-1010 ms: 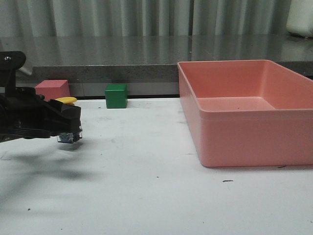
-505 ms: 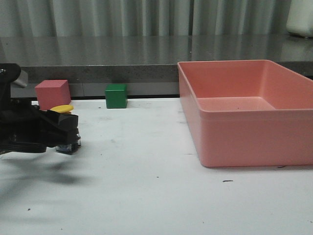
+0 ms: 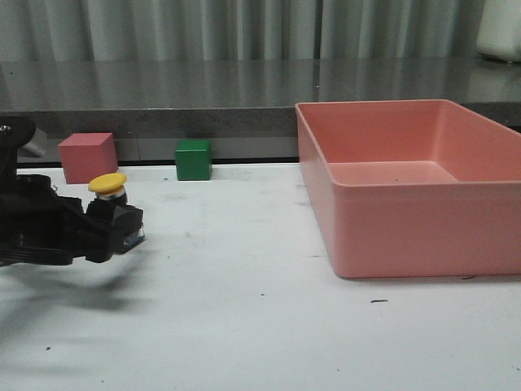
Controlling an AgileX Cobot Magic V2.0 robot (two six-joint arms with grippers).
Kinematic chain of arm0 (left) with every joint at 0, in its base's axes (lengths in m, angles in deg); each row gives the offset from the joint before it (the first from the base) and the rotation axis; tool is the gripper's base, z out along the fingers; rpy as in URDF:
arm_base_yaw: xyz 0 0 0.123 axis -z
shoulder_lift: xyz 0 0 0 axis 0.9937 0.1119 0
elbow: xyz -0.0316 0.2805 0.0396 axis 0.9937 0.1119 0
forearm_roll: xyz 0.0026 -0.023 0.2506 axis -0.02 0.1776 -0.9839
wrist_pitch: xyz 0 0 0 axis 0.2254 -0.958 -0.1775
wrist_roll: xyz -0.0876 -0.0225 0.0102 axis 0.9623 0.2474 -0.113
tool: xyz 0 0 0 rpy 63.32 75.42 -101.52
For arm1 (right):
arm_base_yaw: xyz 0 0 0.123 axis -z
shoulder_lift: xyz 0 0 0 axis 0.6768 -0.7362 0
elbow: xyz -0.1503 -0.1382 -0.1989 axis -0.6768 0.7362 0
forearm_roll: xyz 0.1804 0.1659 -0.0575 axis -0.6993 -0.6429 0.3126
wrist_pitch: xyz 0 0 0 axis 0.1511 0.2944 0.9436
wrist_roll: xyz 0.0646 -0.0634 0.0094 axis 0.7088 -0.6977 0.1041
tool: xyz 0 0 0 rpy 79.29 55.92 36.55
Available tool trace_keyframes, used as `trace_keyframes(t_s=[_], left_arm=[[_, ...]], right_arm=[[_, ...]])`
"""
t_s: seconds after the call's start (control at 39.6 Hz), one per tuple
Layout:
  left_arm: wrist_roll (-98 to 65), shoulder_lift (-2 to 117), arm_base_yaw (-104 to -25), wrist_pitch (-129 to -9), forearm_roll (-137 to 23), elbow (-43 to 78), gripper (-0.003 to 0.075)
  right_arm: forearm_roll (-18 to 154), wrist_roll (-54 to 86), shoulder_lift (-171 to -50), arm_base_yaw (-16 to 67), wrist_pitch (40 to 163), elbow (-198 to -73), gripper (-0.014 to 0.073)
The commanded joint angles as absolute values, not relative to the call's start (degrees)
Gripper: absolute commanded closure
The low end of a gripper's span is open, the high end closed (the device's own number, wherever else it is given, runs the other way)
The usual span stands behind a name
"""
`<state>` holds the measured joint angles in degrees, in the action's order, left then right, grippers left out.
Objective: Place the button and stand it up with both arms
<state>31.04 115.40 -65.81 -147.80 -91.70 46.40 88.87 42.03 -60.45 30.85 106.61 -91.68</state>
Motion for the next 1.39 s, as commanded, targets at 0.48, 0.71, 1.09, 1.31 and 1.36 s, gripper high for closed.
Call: trace_keyframes(t_s=[0.48,0.71,1.09,1.31,1.36], left_arm=[[31.1,101.1,-65.9,-147.1,-96.2,45.1,0.0152],[32.2,91.0,-65.9,-136.7,-96.2,43.7,0.0152],[39.1,64.0,-65.9,-107.6,-96.2,42.5,0.0155],[39.1,45.7,-65.9,-87.2,-96.2,42.5,0.0343],[39.1,41.1,-65.9,-82.6,-96.2,42.5,0.0431]], right_arm=[[89.8,41.7,-61.0,31.2,101.7,-93.2,0.0655],[89.8,41.7,-61.0,31.2,101.7,-93.2,0.0655],[89.8,41.7,-61.0,31.2,101.7,-93.2,0.0655],[89.8,41.7,-61.0,31.2,101.7,-93.2,0.0655],[89.8,41.7,-61.0,31.2,101.7,-93.2,0.0655]])
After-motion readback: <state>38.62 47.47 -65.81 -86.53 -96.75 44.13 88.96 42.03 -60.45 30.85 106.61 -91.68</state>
